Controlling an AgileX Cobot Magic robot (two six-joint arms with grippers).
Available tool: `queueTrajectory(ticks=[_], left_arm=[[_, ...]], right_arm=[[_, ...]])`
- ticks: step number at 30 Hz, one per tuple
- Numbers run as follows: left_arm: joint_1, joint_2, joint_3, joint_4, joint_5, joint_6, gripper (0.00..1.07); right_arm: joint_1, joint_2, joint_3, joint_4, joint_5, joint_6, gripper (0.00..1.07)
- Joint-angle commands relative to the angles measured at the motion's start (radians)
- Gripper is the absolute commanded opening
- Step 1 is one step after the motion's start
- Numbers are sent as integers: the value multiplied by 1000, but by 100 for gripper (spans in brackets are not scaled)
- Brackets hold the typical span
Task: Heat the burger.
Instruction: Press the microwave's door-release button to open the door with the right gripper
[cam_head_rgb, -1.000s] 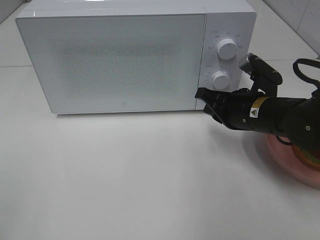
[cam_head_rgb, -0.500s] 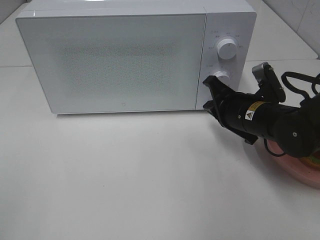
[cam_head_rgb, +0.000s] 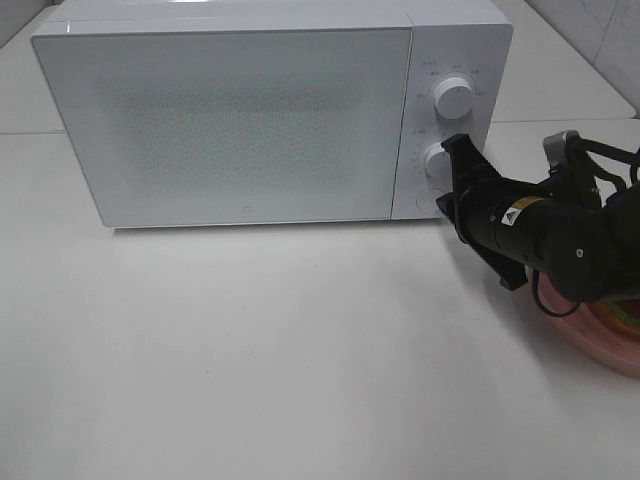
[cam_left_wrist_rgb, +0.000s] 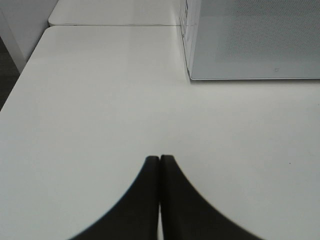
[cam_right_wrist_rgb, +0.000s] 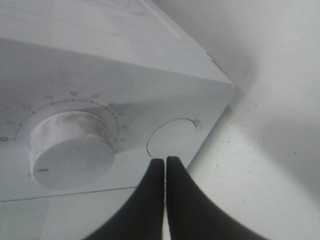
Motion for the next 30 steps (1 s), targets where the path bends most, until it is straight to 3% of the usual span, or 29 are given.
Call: queueTrajectory(ticks=[1,9,30], left_arm=[[-6,-22,1,-4,-7,-1,0],[-6,-22,1,-4,-7,-1,0],[-6,-22,1,-4,-7,-1,0]], right_arm=[[1,3,-21,7,-7,19,0],[1,64,-29,0,-46,133,0],[1,148,-128,-29,-105,137,0]])
